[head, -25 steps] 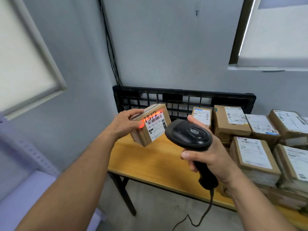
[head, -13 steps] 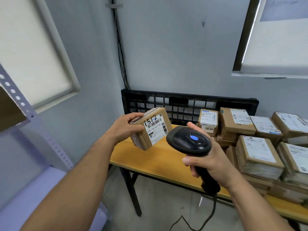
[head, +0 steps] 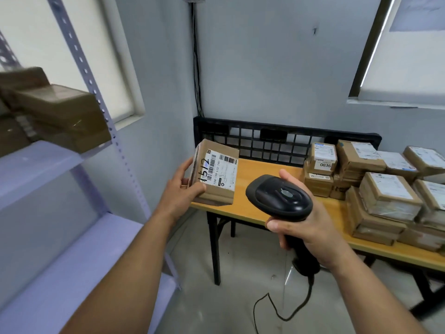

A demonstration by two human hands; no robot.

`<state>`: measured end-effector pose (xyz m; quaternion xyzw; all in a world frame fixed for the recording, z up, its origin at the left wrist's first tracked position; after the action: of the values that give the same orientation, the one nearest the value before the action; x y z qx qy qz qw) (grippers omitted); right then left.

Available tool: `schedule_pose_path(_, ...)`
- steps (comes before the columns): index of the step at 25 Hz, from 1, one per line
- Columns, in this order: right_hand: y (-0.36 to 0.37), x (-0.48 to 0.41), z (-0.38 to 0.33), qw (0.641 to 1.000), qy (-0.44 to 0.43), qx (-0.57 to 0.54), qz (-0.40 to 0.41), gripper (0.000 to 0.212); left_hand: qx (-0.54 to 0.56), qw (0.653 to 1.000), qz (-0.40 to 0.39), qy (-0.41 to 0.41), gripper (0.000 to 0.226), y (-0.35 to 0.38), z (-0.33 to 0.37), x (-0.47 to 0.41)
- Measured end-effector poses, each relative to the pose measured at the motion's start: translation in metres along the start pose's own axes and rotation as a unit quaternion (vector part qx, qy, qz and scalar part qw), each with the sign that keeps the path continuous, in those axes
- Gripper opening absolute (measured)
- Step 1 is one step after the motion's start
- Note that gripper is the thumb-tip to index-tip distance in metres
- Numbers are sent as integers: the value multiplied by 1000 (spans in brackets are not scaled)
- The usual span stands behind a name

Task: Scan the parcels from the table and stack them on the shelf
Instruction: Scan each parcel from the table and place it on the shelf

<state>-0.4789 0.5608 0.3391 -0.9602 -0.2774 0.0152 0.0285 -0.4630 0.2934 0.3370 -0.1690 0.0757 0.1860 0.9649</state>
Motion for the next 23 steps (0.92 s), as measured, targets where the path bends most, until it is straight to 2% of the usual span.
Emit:
schedule_pose_path(2, 19, 12, -1, 1000, 2, 8, 1, 108, 21, 999, 24, 0, 61, -12, -7, 27)
schedule_pose_path(8, 65, 39, -16, 999, -8, 17, -40, 112, 75, 992, 97, -33, 73, -49, -12, 95)
schedule_pose_path(11, 84, 49, -23, 996, -21, 14, -82, 111, 84, 986, 140, -32, 68, -65, -3, 130)
schedule_pose_path(18, 110, 87, -28, 986, -41, -20, -157, 99, 42, 968, 241, -45, 65, -84, 14, 211)
schedule_pose_path(23, 133, 111, -21, 978, -43, -20, -205, 106, 20, 957, 287, -50, 61, -96, 19, 266)
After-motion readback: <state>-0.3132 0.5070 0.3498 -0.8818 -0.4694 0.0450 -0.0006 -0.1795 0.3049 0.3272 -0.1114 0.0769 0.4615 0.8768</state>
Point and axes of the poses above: each hand's wrist, its own x-axis away from the middle knuckle, its own y-axis out of the palm, z = x × y, the point moved 1 cm from there along -x, towards the middle knuckle, and after that the axes turned 9 degrees about y, right-handed, at the moved point
